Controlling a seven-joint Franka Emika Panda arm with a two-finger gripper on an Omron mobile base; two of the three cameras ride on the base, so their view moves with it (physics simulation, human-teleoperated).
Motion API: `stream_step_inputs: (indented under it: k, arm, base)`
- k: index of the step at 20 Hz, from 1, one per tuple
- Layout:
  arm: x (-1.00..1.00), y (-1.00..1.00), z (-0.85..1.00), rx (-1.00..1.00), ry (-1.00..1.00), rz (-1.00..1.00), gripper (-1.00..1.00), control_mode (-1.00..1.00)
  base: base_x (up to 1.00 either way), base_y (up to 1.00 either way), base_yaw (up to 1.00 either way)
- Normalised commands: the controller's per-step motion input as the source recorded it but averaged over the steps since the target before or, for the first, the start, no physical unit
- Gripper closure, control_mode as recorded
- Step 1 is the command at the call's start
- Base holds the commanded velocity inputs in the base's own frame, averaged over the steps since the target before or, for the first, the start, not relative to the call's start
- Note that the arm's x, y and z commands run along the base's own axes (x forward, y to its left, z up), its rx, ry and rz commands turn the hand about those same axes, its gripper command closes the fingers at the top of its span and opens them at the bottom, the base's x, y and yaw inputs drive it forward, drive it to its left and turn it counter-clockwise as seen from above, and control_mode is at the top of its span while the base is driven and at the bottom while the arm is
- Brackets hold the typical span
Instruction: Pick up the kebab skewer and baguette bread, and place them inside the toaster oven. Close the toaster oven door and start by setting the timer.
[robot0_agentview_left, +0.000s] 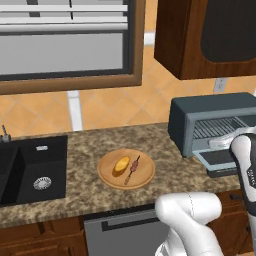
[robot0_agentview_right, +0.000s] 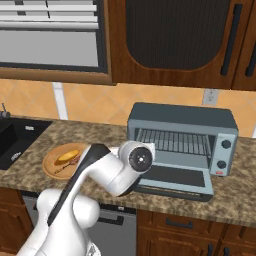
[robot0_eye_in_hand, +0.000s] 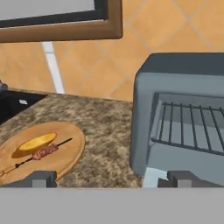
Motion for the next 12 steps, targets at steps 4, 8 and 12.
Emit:
stream_step_inputs:
  k: [4,8,12]
  arm:
    - [0.49,-0.60,-0.26,0.00,-0.10,0.00,-1.00,-1.00]
    - [0.45,-0.50,-0.15,0.00,-0.13,0.00,-1.00,-1.00]
    - [0.39,-0.40,-0.13,-0.03,0.00,0.00,-1.00,-1.00]
  base:
    - [0.00,0.00,0.00]
    - [0.00,0.00,0.00]
    - [0.00,0.00,0.00]
